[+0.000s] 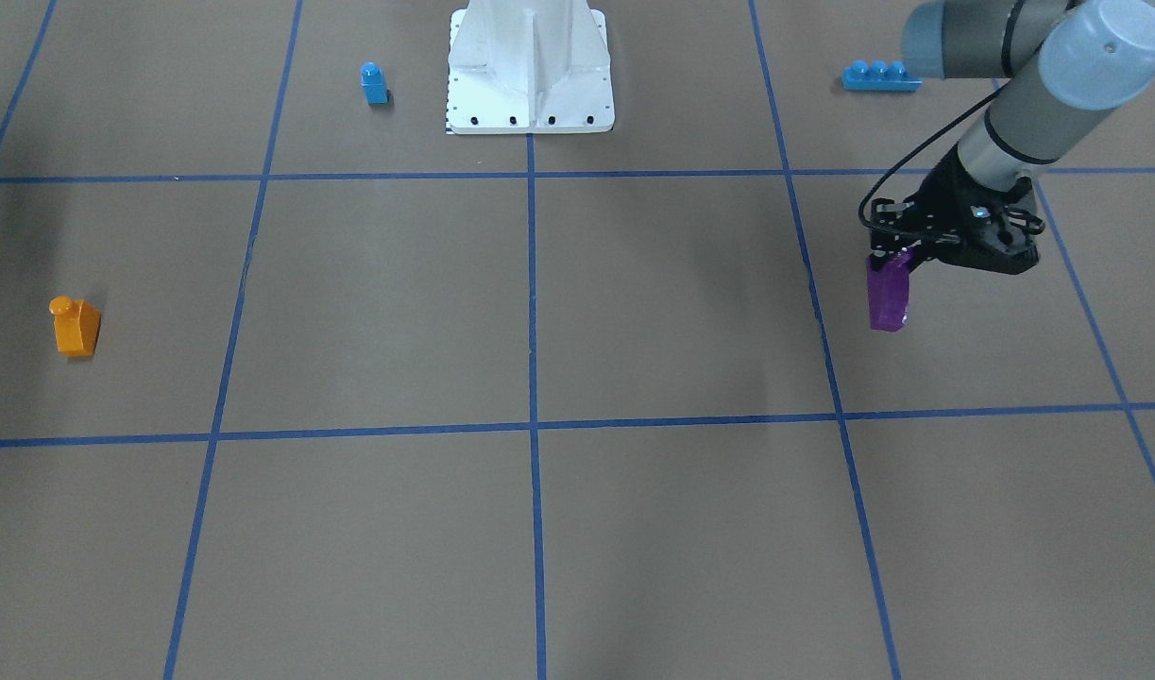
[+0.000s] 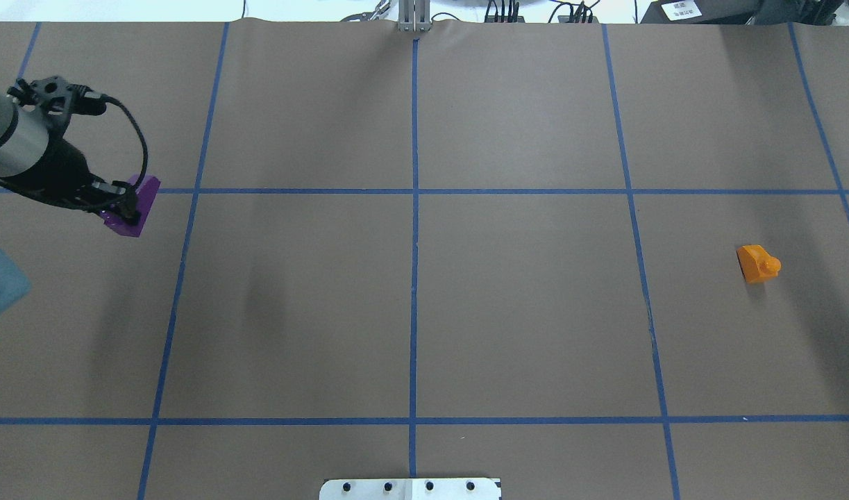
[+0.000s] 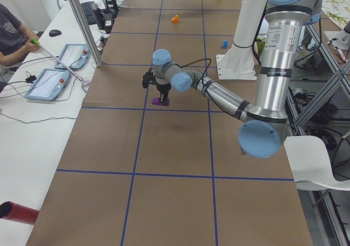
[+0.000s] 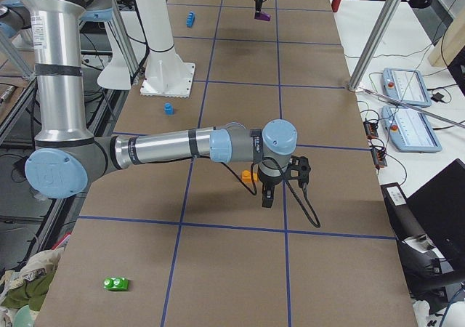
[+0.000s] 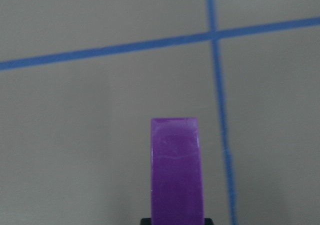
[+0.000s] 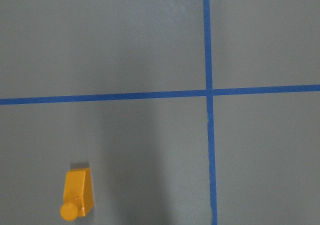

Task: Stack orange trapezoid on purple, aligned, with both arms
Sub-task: 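Carry the purple block with the left gripper to the table center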

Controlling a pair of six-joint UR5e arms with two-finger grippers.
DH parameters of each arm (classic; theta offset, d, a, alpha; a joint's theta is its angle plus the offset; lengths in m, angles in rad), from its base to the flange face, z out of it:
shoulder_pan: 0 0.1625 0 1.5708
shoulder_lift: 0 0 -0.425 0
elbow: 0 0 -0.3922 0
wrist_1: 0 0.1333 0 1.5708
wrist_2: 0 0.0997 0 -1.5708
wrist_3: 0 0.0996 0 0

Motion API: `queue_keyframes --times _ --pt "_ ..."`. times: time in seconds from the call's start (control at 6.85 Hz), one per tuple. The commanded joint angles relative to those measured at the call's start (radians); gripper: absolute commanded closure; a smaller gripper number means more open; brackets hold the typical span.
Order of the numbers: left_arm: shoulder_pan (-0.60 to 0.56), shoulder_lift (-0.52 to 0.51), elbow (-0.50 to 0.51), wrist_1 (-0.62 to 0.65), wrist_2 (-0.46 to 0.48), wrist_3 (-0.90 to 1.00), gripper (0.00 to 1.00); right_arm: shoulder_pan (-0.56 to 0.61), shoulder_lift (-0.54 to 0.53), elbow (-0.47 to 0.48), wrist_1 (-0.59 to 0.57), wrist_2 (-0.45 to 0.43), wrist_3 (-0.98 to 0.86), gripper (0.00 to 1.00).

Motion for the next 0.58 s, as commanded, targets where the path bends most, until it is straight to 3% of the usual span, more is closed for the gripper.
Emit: queue_keyframes --times 0.0,0.15,0.44 --pt "0.169 -0.214 0.037 0.064 0.178 0.001 1.00 -0.002 0.004 0.003 0.000 0.000 0.000 0.00" --pt "0.231 -0.357 0.156 0.064 0.231 -0.002 1.00 -0.002 0.004 0.008 0.002 0.000 -0.001 0.00" --pt "0.299 -0.609 0.438 0.041 0.233 0.004 1.00 -0.002 0.015 0.000 0.000 0.002 0.000 0.00"
